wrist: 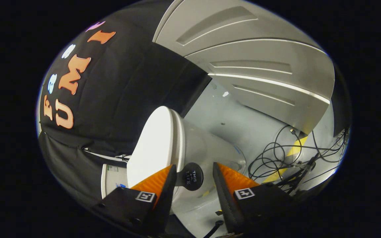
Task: Open the toilet lid.
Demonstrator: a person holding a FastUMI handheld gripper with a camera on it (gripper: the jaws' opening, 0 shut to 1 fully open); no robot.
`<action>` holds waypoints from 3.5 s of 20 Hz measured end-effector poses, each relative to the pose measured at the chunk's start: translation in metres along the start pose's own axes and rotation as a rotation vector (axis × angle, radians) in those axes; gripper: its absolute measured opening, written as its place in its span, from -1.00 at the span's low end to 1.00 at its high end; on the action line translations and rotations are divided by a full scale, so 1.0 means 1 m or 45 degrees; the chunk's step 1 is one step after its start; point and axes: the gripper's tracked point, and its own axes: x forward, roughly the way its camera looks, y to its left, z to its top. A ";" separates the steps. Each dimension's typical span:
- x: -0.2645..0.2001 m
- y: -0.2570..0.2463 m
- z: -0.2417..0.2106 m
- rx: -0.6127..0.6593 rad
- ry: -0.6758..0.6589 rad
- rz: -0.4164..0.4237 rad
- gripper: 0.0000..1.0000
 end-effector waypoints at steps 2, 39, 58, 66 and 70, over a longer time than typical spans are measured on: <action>-0.002 0.002 0.000 0.020 0.013 0.030 0.08; -0.081 0.175 0.043 -0.584 -0.492 0.253 -0.85; -0.127 0.370 -0.038 -1.170 -0.639 0.248 -0.85; -0.132 0.441 -0.100 -1.437 -0.610 0.301 -0.85; -0.128 0.487 -0.147 -1.548 -0.562 0.350 -0.84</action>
